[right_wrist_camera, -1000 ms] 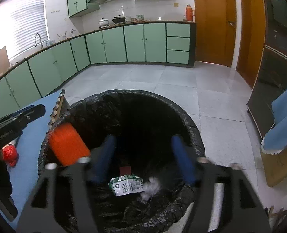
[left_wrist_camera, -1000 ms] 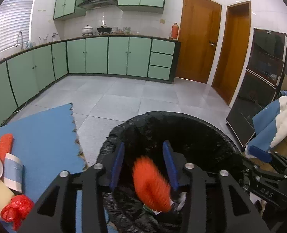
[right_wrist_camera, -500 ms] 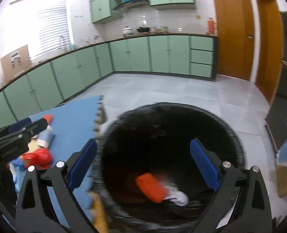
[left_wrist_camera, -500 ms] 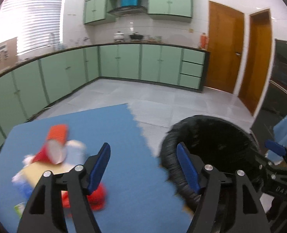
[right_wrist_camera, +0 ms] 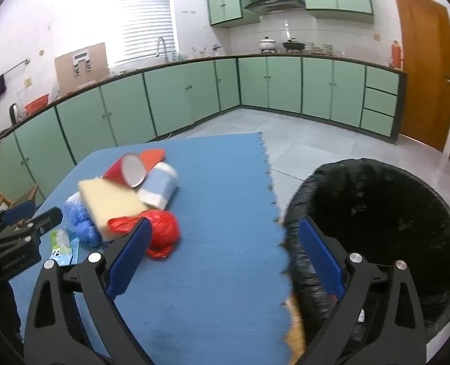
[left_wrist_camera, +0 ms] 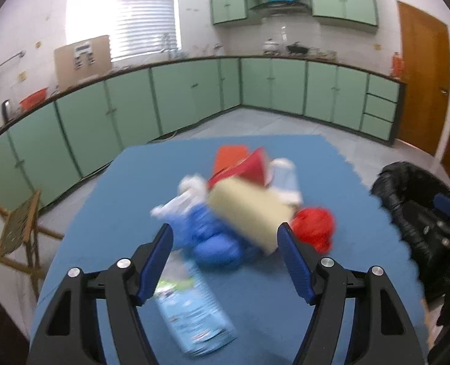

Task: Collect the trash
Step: 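Return both tools to the table above the remaining trash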

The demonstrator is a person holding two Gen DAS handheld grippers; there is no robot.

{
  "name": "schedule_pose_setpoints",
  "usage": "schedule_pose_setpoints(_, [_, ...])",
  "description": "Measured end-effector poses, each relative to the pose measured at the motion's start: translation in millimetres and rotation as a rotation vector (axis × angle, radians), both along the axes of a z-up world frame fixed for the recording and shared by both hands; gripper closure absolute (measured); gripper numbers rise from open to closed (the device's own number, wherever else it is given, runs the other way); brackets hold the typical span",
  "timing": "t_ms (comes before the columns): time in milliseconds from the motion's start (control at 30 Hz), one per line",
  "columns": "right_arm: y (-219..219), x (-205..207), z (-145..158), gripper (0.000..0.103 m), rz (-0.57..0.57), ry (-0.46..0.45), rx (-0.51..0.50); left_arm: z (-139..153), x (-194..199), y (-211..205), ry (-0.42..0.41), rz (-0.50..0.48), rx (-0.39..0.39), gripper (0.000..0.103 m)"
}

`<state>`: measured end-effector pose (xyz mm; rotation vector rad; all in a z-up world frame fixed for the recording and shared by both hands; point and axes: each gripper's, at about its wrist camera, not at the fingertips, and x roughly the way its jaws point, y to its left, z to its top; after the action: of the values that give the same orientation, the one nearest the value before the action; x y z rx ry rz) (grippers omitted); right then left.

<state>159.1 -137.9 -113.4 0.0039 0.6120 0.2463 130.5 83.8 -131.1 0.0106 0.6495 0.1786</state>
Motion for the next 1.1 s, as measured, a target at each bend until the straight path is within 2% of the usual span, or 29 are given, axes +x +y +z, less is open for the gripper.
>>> schedule_pose_setpoints(233, [27.9, -2.0, -19.7, 0.009, 0.042, 0.03, -0.03, -30.6, -13.2, 16.5, 0.058, 0.054, -0.028, 0.032])
schedule_pose_setpoints(433, [25.4, 0.8, -26.4, 0.009, 0.03, 0.036, -0.036, -54.0, -7.8, 19.8, 0.104, 0.071, -0.041, 0.031])
schedule_pose_setpoints(800, [29.4, 5.0, -35.6, 0.009, 0.053, 0.057, -0.064, -71.3, 11.5, 26.1, 0.178, 0.105, -0.088, 0.033])
schedule_pose_setpoints(833, [30.8, 5.0, -35.5, 0.009, 0.057, 0.058, -0.066, -70.9, 12.2, 24.8, 0.174, 0.094, -0.091, 0.036])
schedule_pose_setpoints(900, [32.3, 5.5, -35.8, 0.009, 0.063, 0.059, -0.068, -71.3, 13.6, 24.3, 0.182, 0.077, -0.095, 0.06])
schedule_pose_setpoints(933, [32.9, 6.0, -35.6, 0.009, 0.066, 0.058, -0.069, -71.2, 13.1, 24.4, 0.181, 0.079, -0.095, 0.066])
schedule_pose_setpoints(967, [34.6, 6.5, -34.8, 0.009, 0.071, 0.057, -0.07, -70.9, 12.6, 25.7, 0.178, 0.072, -0.108, 0.081])
schedule_pose_setpoints(1100, [41.1, 9.1, -31.7, 0.009, 0.09, 0.051, -0.07, -69.8, 11.3, 36.2, 0.175, 0.081, -0.154, 0.101])
